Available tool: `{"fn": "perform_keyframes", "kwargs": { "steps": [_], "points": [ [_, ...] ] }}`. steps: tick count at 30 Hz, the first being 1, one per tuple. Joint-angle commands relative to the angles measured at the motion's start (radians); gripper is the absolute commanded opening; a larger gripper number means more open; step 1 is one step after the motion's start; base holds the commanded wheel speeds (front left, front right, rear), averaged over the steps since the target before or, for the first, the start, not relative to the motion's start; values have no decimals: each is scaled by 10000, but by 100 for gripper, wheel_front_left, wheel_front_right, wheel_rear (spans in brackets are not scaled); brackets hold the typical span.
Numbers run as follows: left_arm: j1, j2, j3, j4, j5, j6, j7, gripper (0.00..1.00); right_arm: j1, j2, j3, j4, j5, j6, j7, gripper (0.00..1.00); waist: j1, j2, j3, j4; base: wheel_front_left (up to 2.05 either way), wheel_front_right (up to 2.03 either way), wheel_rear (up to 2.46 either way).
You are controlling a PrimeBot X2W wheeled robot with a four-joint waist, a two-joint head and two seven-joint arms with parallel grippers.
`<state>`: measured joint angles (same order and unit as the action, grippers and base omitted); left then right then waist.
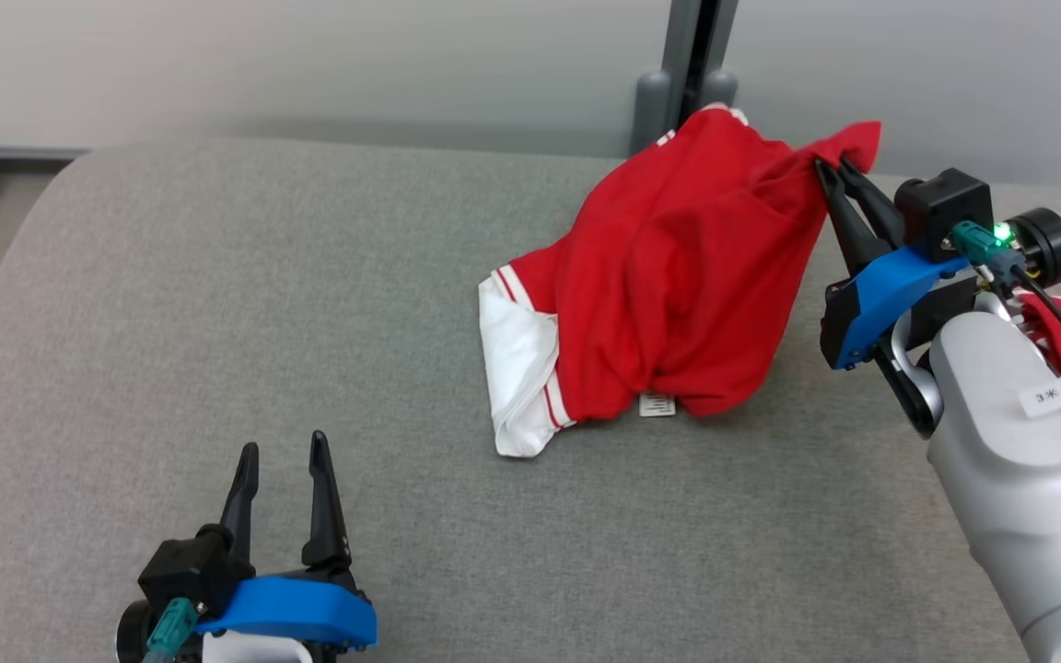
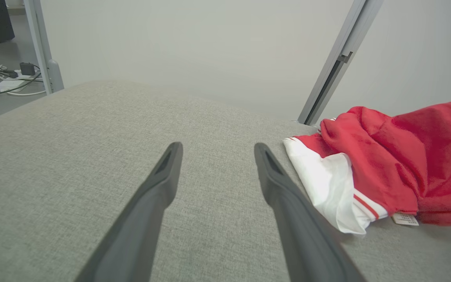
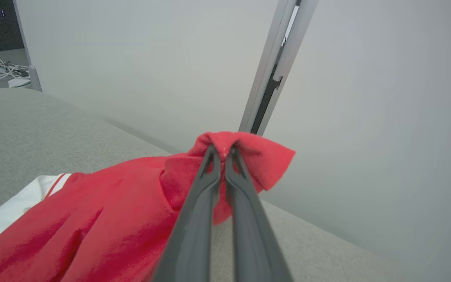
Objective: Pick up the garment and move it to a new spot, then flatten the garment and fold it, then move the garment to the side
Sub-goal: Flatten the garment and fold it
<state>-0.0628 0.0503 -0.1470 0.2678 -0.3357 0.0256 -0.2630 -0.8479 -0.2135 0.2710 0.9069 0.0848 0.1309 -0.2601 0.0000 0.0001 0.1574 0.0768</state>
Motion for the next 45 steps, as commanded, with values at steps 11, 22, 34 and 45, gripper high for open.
{"fn": "perform_keyframes", "kwargs": {
  "steps": [11, 22, 34, 45],
  "points": [
    [584, 1, 69, -123, -132, 176, -24, 100, 2602, -972, 840, -6826, 980, -3, 2018, 0, 0, -1, -1055, -662, 0, 0, 0],
    [131, 1, -106, -307, -247, 117, -24, 100, 4229, -1876, -942, -9330, 1001, -3, 4721, 0, 0, -1, -387, -189, 0, 0, 0],
    [-743, -1, -565, -201, -246, -30, -24, 100, 1938, -2133, -2580, -3872, -415, -3, 4161, 0, 0, -1, 824, 1026, 0, 0, 0],
    [-1039, -1, -777, -67, -183, -37, -24, 100, -106, -853, -4639, -1175, -2913, -3, 1779, 100, 0, -1, 1059, 1028, 0, 0, 0]
  ]
}}
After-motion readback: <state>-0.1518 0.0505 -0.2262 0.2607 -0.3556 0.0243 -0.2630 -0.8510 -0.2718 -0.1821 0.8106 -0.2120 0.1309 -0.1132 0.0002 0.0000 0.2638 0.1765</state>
